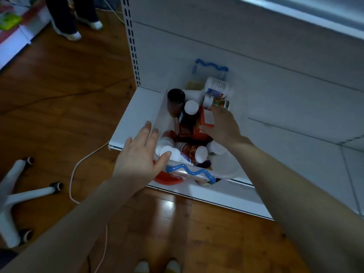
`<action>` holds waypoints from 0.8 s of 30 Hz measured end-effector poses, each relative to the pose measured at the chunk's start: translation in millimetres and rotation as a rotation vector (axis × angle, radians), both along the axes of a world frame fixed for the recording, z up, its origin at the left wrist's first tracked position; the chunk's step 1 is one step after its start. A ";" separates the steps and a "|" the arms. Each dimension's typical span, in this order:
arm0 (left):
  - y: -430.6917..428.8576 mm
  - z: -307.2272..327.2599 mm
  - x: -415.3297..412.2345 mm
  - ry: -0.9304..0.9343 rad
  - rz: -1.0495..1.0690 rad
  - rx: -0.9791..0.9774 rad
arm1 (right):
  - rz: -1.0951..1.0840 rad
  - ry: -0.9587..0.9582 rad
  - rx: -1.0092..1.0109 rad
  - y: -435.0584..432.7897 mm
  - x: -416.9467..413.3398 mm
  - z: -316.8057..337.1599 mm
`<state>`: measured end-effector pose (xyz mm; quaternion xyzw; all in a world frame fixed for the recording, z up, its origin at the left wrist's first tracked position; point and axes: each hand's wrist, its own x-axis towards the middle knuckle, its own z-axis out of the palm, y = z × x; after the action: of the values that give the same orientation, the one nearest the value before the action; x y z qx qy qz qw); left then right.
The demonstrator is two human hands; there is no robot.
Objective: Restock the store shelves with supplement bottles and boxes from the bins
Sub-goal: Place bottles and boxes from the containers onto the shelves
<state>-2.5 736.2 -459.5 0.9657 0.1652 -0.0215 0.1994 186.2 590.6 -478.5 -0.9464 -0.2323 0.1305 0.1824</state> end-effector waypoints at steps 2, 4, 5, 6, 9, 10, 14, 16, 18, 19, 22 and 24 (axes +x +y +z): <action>-0.2 -1.6 0.6 -0.019 -0.004 0.013 | 0.051 0.011 -0.058 1.3 3.8 -5.3; 1.3 -4.8 0.5 -0.031 -0.009 0.024 | 0.080 -0.008 -0.099 0.8 3.6 -9.3; 1.5 -5.6 0.2 -0.027 -0.011 0.026 | 0.083 -0.023 -0.116 -0.3 2.4 -9.8; 1.5 -6.7 0.2 -0.020 -0.011 0.030 | 0.081 -0.039 -0.131 -1.7 1.7 -9.9; 1.0 -7.8 0.2 -0.028 -0.017 0.039 | 0.094 -0.080 -0.177 -5.3 0.6 -8.3; 0.8 -7.5 -0.1 -0.019 -0.016 0.035 | 0.103 -0.085 -0.181 -6.2 0.2 -8.3; 0.2 -4.8 0.9 -0.039 -0.030 0.058 | 0.080 0.003 -0.084 -10.7 -10.4 0.0; -1.5 -0.4 4.9 -0.064 -0.032 0.032 | 0.037 0.059 0.002 -15.8 -19.7 13.3; -4.1 6.6 12.7 -0.092 -0.039 -0.033 | -0.010 0.090 0.079 -25.0 -30.3 30.0; -5.5 11.2 18.5 -0.101 -0.037 -0.063 | -0.034 0.088 0.115 -31.4 -35.6 38.8; -6.5 15.6 44.7 -0.153 -0.043 -0.097 | -0.072 0.046 0.198 -50.3 -53.9 63.2; -6.5 9.9 67.7 -0.185 -0.069 -0.103 | -0.049 0.000 0.176 -59.5 -63.7 72.6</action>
<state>65.2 729.7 -449.5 0.9571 0.1113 0.0522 0.2624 122.6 531.1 -405.9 -0.9322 -0.2194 0.1051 0.2679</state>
